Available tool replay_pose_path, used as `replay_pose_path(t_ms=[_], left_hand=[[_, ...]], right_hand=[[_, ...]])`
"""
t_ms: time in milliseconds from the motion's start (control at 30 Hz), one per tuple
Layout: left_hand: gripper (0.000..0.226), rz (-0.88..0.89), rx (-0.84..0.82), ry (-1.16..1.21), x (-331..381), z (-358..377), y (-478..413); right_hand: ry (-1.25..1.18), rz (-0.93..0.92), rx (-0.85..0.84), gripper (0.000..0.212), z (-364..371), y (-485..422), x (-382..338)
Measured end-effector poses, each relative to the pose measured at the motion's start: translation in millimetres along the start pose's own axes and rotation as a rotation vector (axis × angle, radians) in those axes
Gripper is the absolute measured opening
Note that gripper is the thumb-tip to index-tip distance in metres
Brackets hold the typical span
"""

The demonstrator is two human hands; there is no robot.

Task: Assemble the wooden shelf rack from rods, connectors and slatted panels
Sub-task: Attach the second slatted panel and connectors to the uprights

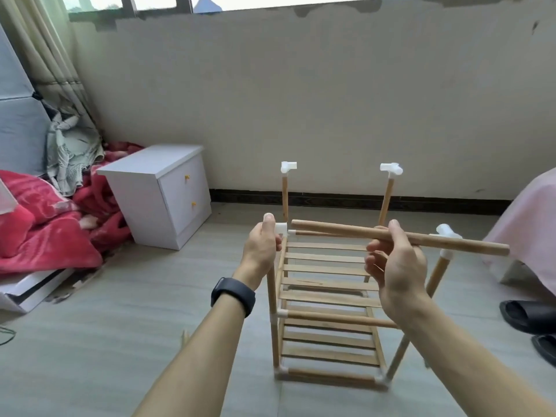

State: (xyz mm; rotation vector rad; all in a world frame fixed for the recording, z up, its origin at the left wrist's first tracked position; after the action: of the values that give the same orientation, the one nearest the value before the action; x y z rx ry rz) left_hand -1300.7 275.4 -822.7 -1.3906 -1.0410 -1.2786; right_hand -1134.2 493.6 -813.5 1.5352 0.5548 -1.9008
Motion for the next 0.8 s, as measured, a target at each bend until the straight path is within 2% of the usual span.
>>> replay_pose_path(t_ms=[200, 433, 800], left_hand=[[0.051, 0.036, -0.041, 0.004, -2.9, 1.5, 2.4], [0.054, 0.007, -0.01, 0.016, -10.9, -4.6, 2.5], [0.042, 0.04, 0.047, 0.111, -7.9, -7.4, 5.6]], right_hand=[[0.029, 0.056, -0.057, 0.034, 4.2, -6.3, 11.5], [0.006, 0.13, -0.097, 0.032, 10.3, -17.3, 23.6], [-0.066, 0.151, -0.105, 0.026, 18.4, -23.7, 28.2]])
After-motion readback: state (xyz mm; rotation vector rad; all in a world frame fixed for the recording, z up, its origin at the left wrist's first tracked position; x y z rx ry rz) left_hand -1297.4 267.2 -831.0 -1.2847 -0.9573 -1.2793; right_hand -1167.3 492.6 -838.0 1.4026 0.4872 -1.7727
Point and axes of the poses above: each hand's wrist, its own y-axis away from the middle knuckle, its own z-axis out of the palm, x = y × z, the point moved 10 cm from there along -y, towards the middle knuckle, and after that the axes turned 10 degrees about y, right-handed, at the moved point
